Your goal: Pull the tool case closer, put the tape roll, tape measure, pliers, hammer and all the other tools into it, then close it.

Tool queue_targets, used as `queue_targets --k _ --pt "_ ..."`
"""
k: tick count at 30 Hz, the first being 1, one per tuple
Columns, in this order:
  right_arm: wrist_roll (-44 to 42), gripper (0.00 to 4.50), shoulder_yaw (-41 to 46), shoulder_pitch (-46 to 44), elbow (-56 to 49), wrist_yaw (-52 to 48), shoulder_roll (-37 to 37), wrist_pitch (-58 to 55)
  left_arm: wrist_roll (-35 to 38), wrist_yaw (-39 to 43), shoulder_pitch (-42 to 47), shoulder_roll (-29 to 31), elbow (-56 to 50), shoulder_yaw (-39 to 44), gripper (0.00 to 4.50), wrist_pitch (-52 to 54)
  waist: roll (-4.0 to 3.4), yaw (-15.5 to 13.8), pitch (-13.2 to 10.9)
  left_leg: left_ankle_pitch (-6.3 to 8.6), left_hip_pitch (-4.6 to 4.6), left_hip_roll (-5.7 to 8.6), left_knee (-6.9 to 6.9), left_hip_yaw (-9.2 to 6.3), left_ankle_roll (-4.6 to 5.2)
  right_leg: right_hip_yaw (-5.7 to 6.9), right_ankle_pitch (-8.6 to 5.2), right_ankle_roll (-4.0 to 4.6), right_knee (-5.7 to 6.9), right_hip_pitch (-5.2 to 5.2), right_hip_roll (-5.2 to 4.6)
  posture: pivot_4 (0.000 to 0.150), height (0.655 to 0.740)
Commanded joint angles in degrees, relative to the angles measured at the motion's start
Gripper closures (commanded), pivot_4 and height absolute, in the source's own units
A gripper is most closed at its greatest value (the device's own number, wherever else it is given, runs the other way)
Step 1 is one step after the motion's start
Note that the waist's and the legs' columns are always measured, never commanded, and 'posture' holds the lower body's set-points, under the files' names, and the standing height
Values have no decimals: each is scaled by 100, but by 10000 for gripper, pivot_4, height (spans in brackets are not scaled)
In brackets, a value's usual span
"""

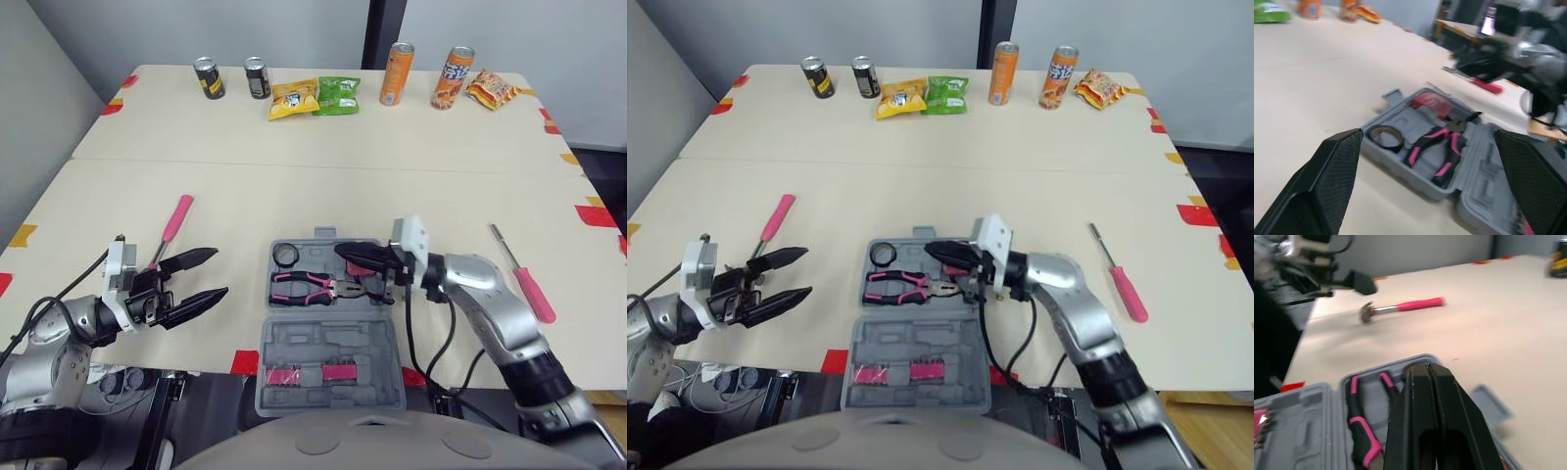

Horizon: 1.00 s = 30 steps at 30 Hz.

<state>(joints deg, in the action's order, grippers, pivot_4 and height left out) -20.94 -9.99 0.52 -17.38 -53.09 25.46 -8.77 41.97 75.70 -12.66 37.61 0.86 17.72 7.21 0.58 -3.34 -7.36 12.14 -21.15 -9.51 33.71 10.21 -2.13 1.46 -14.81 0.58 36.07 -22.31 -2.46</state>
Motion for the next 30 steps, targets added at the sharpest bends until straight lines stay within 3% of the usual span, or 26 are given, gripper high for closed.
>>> queue_targets --k 1,3,4,10,15,17,22,28,30 --pt "-395 44186 755 919 -716 231 273 -71 -22 -423 -359 -181 -238 453 0 -128 7 1 -12 4 4 0 -1 -1 -5 0 -3 4 -8 8 1 1500 7400" --pt "-465 44186 1338 1609 -813 446 277 161 -36 -563 -583 -297 -189 645 0 -207 10 13 -21 5 5 0 -9 -2 -4 -1 -7 12 -27 13 1 1500 7400" --pt "-555 41860 1716 2045 -842 542 178 357 -92 -587 -716 -340 -65 745 0 -303 9 16 -25 7 8 0 -9 -2 -5 -1 -5 8 -30 17 1 1500 7400" --pt "-633 22992 2779 4004 -570 360 -290 1517 -138 -840 -1119 -484 394 1235 0 -403 5 4 -43 37 27 0 -36 -1 -50 -2 -8 7 -44 30 2 1500 7400" --pt "-743 5032 3236 4422 1 329 -469 1927 -321 -1145 -1298 -665 504 1378 0 -562 -2 71 -76 39 67 3 -53 2 -52 -14 -8 4 -66 58 6 1500 7400" --pt "-786 150 3386 4443 142 304 -432 1983 -342 -1288 -1466 -792 316 1379 0 -572 -3 71 -89 39 97 5 -57 7 -52 -22 -9 2 -72 80 6 1500 7400" --pt "-956 150 3331 4295 -8 242 -207 1646 -358 -1386 -1656 -868 -80 1289 0 -492 2 56 -99 39 106 7 -83 7 -52 -19 -12 -1 -104 99 9 1500 7400" --pt "-798 150 2638 3450 -957 440 494 577 -268 -813 -1298 -365 -523 778 0 -20 -3 46 -108 29 119 9 -78 0 -35 -15 -4 -2 -87 113 9 1500 7400" --pt "-864 0 2429 3159 -1198 448 762 125 -331 -546 -1027 -147 -464 548 5082 105 -7 32 -106 21 125 11 -71 -2 -21 -15 -2 0 -70 114 8 1500 7400"
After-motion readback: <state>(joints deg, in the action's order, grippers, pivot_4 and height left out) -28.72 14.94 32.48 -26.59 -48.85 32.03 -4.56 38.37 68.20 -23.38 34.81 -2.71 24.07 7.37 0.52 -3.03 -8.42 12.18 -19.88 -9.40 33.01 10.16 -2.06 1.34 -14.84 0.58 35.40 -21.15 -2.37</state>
